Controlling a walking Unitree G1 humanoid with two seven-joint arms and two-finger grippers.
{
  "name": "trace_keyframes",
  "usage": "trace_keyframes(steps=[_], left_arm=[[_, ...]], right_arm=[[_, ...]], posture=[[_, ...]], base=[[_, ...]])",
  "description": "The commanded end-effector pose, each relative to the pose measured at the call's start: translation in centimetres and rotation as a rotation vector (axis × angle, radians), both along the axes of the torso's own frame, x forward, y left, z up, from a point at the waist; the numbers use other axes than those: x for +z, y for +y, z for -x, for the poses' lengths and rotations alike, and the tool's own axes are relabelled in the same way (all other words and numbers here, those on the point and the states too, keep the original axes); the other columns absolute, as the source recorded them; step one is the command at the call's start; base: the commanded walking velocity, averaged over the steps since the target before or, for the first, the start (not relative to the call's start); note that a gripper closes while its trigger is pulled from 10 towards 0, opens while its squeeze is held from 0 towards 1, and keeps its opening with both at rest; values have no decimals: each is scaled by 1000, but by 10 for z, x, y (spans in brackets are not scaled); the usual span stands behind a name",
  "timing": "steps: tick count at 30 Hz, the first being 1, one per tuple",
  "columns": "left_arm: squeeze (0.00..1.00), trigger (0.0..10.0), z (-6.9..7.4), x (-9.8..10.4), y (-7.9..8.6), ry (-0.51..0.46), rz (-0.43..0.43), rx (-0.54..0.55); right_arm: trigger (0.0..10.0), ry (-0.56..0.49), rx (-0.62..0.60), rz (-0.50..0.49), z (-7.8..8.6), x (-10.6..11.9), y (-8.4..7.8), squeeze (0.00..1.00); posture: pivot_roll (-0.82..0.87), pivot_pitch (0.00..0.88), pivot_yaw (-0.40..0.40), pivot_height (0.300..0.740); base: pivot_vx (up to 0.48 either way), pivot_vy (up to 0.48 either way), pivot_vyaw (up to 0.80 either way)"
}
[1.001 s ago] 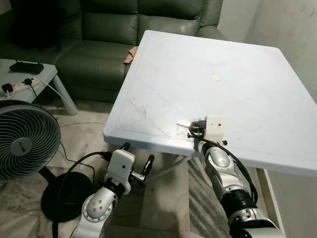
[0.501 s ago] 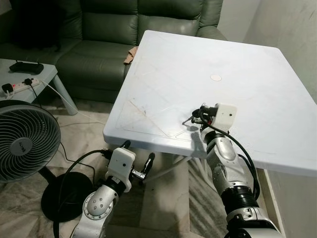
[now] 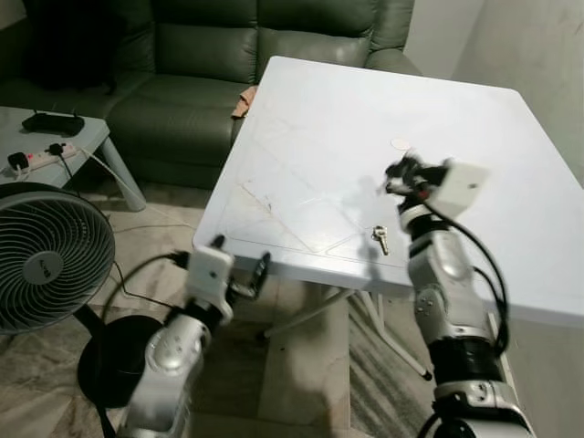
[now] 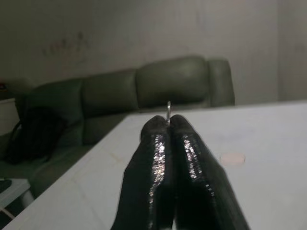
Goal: Hang keys on a hook
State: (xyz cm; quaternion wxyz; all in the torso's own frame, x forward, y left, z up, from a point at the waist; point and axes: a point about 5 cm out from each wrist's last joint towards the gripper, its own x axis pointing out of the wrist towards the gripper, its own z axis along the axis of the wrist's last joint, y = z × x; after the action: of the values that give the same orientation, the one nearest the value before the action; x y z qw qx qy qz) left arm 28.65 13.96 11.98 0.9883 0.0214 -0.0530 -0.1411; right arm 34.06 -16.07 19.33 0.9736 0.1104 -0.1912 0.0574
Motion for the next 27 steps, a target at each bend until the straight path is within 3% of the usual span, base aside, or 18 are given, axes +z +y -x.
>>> trace_keyframes(steps=[1,5,10,14,21,27], left_arm=[[0,10000,-5,3,8,-2,22,25],[0,10000,-21,21,23,-52,86,57],[0,10000,-25,23,30,-65,103,87],[0,10000,-26,22,31,-54,126,105],[0,10000,-30,23,33,-54,137,124],[0,10000,-35,26,36,-58,147,141]], right_arm=[[10000,-44,23,18,7,7,-2,0],[10000,-41,5,75,20,-2,-10,0],[10000,10,-17,111,29,-22,-14,0],[10000,94,-90,79,36,-39,-19,0],[10000,109,-96,113,38,-42,-17,0],[10000,119,-142,170,31,-40,-21,0]], posture=[[18,0,-34,740],[9,0,-30,740],[2,0,-21,740],[0,0,-18,740],[-3,0,-14,740],[-10,0,-10,740]], base=[[0,0,0],[0,0,0],[0,0,0],[0,0,0],[0,0,0],[0,0,0]])
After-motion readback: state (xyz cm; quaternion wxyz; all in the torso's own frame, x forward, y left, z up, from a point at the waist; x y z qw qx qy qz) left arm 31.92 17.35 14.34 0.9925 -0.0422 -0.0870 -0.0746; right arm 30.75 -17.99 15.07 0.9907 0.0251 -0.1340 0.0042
